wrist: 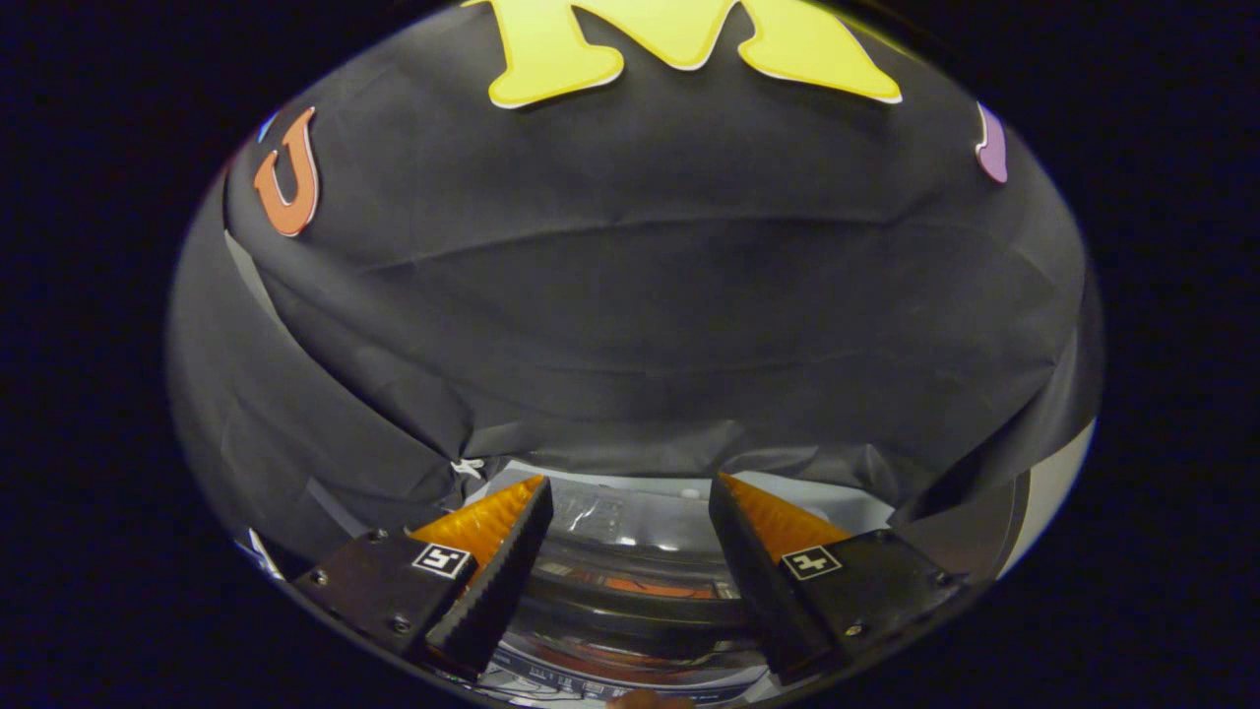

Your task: Put the clothes into the washing machine and then close the washing machine lid.

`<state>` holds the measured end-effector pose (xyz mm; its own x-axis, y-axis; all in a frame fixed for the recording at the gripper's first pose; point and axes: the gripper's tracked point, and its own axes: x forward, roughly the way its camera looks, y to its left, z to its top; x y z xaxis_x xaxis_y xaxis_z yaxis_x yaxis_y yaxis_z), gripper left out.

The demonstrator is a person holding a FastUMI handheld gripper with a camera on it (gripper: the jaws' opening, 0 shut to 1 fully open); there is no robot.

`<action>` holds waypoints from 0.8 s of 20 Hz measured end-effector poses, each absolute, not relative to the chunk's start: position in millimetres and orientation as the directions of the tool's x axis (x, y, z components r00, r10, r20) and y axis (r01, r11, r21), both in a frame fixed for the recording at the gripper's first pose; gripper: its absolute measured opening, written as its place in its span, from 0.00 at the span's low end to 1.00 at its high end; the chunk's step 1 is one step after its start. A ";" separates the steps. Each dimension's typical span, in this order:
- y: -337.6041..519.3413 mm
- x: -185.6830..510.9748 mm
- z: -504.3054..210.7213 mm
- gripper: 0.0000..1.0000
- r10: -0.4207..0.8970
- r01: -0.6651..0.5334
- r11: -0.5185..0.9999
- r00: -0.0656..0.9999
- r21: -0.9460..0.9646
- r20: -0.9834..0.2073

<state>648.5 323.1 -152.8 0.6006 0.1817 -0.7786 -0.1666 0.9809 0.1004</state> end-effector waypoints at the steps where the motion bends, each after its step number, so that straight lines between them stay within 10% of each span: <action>1: 323.1 648.4 -153.3 1.00 0.181 -0.168 0.981 0.602 0.098 -0.778; 16: 322.8 649.1 -151.8 1.00 0.173 -0.171 0.982 0.603 0.085 -0.779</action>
